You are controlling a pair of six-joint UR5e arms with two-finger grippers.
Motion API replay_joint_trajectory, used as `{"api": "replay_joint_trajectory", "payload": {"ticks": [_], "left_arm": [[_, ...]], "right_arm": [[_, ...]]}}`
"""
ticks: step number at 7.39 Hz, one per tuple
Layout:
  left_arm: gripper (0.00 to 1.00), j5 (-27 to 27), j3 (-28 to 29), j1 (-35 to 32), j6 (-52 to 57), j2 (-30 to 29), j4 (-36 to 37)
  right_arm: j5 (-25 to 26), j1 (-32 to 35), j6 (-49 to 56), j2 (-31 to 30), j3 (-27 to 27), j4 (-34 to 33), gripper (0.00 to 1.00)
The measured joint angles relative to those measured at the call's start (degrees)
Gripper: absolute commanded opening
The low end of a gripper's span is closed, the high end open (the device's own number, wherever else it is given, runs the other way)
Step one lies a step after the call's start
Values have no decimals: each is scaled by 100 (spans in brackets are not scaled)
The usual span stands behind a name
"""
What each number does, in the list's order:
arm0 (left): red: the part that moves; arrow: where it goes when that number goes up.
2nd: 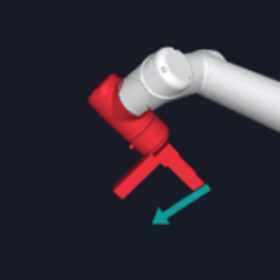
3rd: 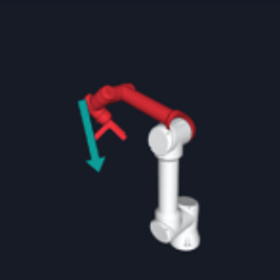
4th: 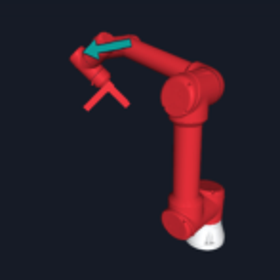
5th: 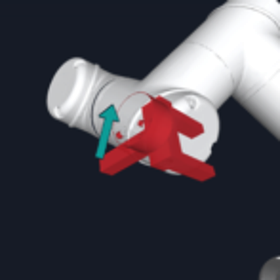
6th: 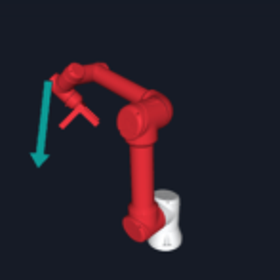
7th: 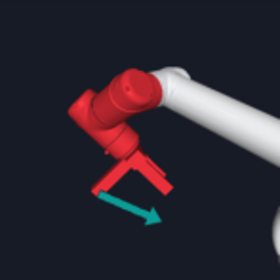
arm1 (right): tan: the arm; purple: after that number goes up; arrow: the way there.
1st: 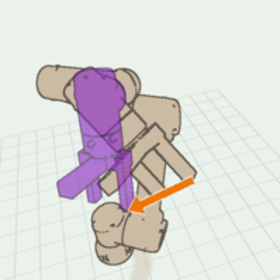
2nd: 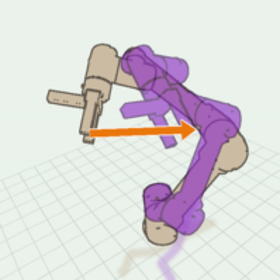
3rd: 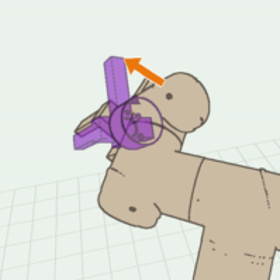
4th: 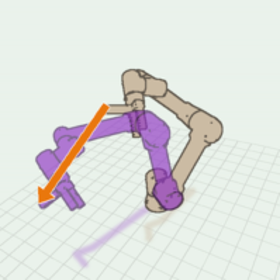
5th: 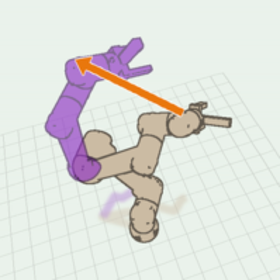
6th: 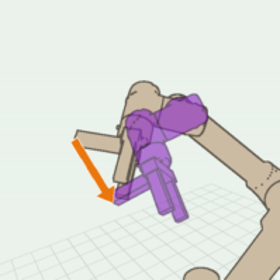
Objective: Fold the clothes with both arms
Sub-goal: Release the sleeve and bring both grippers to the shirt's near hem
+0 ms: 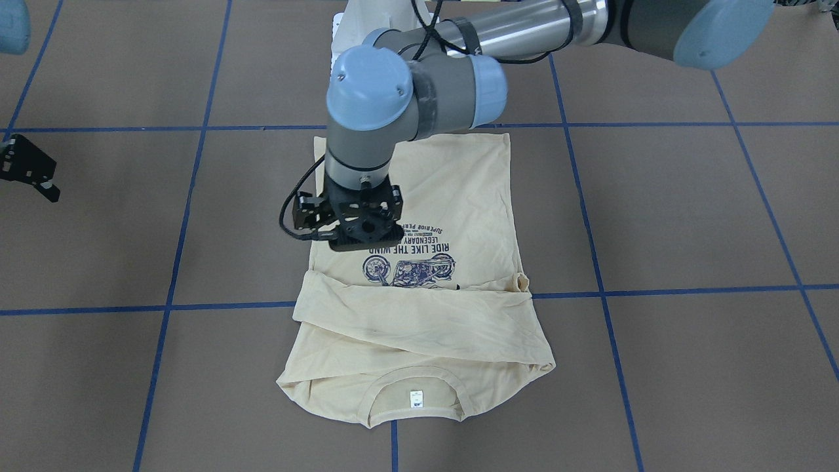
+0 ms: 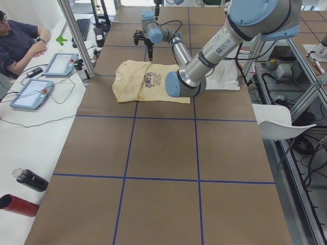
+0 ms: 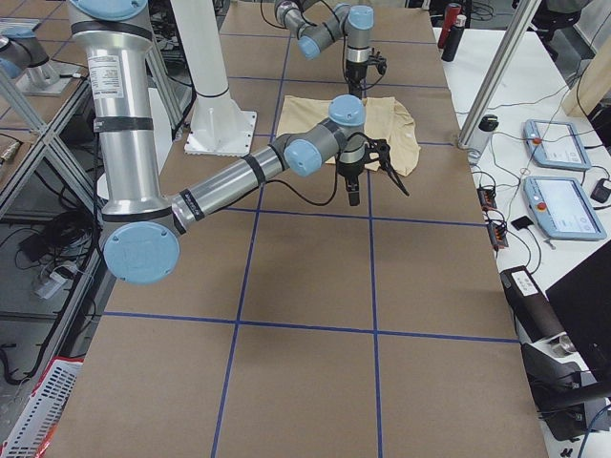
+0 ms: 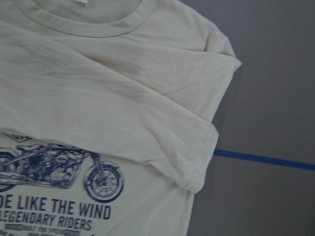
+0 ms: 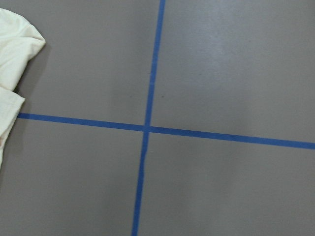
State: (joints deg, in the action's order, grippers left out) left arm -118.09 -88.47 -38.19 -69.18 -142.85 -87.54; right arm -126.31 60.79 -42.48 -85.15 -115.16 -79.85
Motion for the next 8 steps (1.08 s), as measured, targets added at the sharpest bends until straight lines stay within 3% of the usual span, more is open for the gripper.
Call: {"api": "replay_joint_trajectory", "payload": {"ticks": [2, 3, 5, 8], "left_arm": [[100, 34, -1755, -5, 789, 1506, 220], [100, 116, -2347, 55, 988, 2075, 208], [100, 420, -2959, 394, 1053, 2845, 64], [100, 862, -3165, 929, 463, 4373, -1831]], "right_arm": [[495, -883, -1282, -17, -409, 323, 100], [764, -1376, -1851, -52, -672, 355, 100], [1756, -2641, -2950, -205, -1160, 351, 100], [2994, -4120, -3878, -341, -1367, 300, 100]]}}
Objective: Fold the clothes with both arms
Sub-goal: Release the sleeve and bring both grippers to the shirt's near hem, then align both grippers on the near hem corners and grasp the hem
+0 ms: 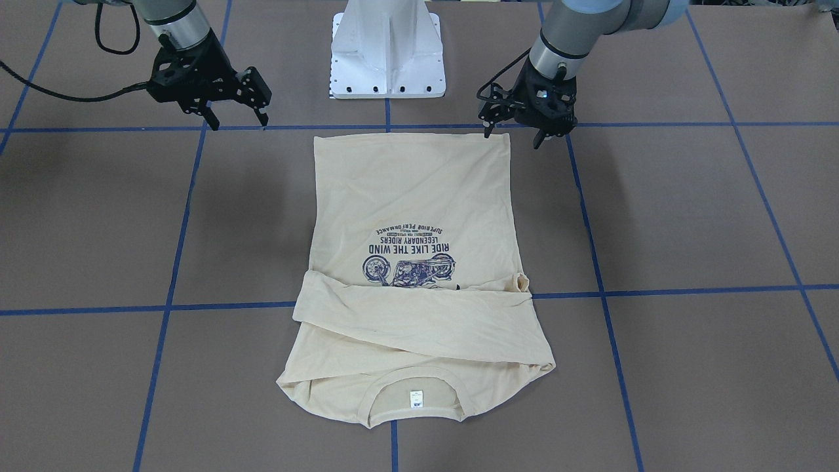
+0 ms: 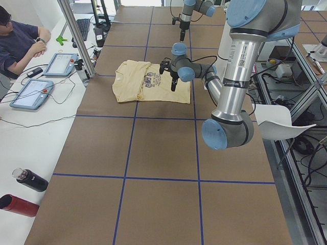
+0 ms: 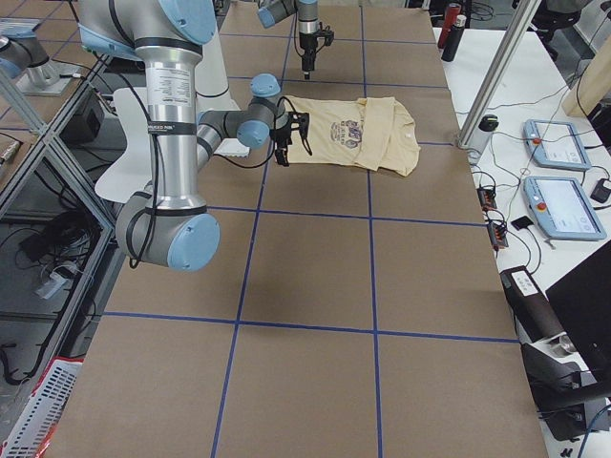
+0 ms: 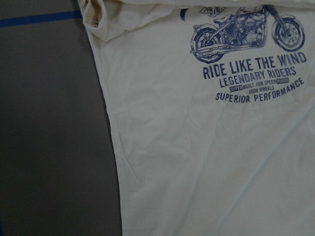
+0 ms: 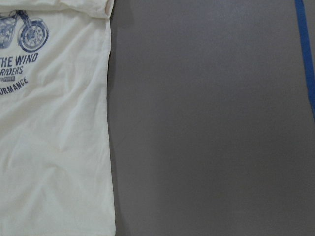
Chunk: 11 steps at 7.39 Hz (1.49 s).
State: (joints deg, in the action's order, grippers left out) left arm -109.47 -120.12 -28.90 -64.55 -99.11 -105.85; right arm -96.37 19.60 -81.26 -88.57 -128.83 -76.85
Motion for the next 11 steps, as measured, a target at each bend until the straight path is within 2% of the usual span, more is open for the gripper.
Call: {"api": "replay_joint_trajectory", "payload": {"ticks": [1, 2, 4, 6, 11], "left_arm": [[99, 279, 7, 336, -389, 321, -441], [90, 531, 34, 661, -712, 453, -618], [63, 748, 187, 993, -972, 491, -703], [53, 780, 335, 1061, -1011, 475, -707], [45, 770, 579, 1174, -1024, 415, -667]], "right_arm": [[156, -194, -82, -7, -6, -54, 100], [240, -288, -112, -9, -9, -88, 100], [295, -349, -125, -7, -10, -108, 100], [305, -376, -127, 4, -7, -161, 100], [408, -473, -127, 23, -1, -233, 100]]}}
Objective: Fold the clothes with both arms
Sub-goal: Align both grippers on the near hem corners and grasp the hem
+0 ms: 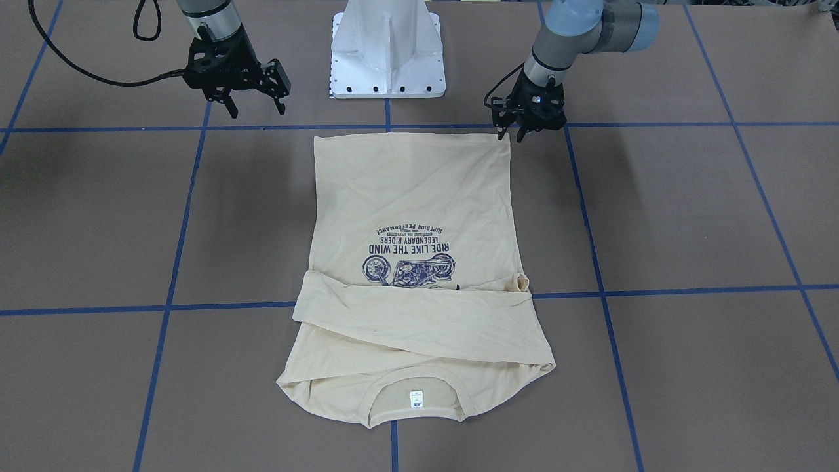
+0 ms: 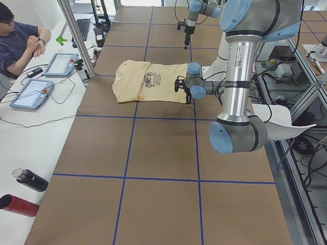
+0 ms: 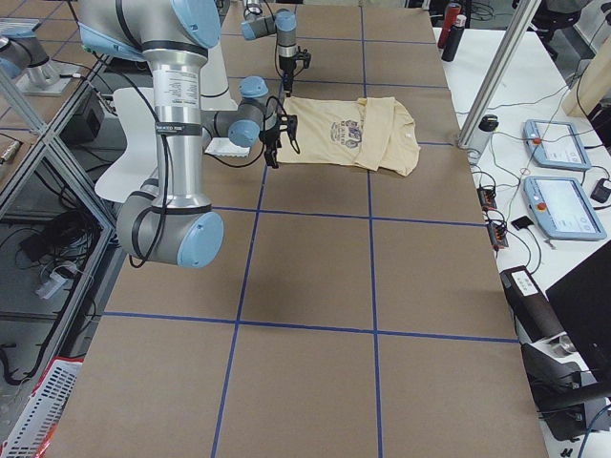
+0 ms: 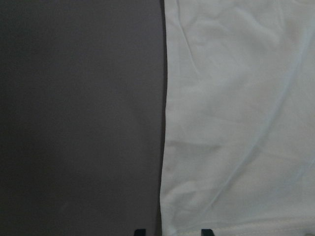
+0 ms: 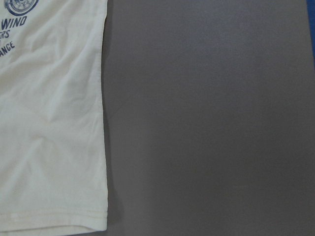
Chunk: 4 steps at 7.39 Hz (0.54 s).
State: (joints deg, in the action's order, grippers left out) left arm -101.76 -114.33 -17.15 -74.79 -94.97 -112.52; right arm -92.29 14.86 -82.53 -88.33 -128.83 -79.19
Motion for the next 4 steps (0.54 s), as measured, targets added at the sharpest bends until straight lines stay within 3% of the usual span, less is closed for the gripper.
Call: {"api": "replay_joint_trajectory", "payload": {"ticks": [4], "left_arm": [[34, -1, 44, 117, -9, -110, 130]], "right_arm": [[26, -18, 0, 6, -1, -1, 100]]}}
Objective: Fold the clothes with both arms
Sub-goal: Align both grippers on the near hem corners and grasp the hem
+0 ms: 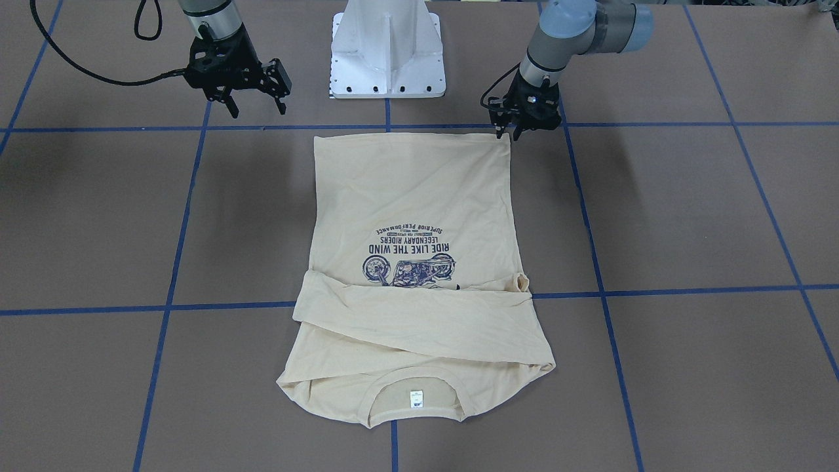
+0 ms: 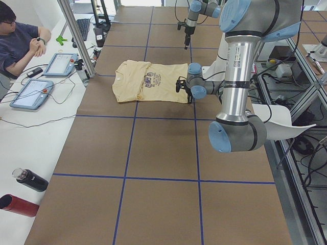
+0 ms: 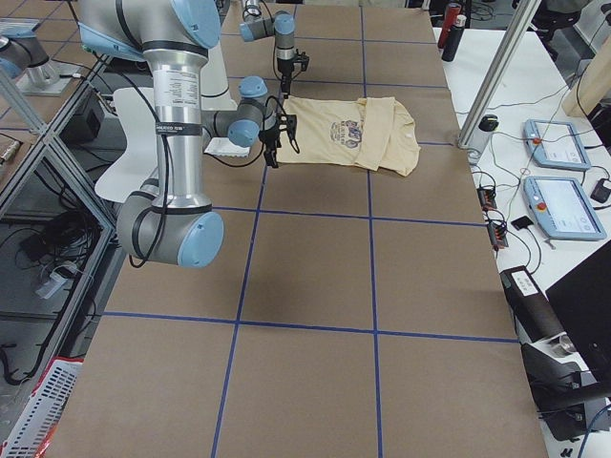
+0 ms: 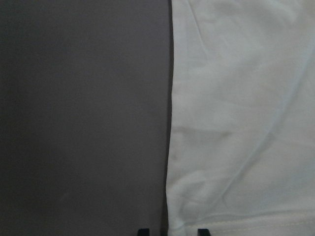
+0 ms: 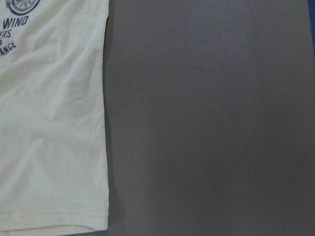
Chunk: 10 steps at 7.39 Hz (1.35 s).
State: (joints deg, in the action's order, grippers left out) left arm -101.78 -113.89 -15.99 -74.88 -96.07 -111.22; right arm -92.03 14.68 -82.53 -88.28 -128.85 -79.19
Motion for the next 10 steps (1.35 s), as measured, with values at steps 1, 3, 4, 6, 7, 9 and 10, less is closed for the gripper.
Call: {"api": "replay_joint_trajectory", "payload": {"ticks": [1, 3, 4, 6, 7, 9, 10], "left_arm": [[34, 0, 10, 22, -5, -85, 101], [30, 0, 15, 32, -7, -149, 215], [30, 0, 15, 34, -2, -132, 232], [30, 0, 11, 30, 12, -96, 246], [29, 0, 13, 27, 15, -91, 248], [19, 0, 16, 27, 17, -89, 276], [8, 2, 15, 30, 17, -99, 345]], "right_arm": [[-1, 0, 0, 2, 0, 0, 100], [-5, 0, 0, 3, 0, 0, 100], [-2, 0, 0, 6, 0, 0, 100], [0, -3, 0, 23, 0, 0, 100], [2, -6, 0, 26, 0, 0, 100], [16, -15, 0, 29, 0, 0, 100], [22, -21, 0, 29, 0, 0, 100]]}}
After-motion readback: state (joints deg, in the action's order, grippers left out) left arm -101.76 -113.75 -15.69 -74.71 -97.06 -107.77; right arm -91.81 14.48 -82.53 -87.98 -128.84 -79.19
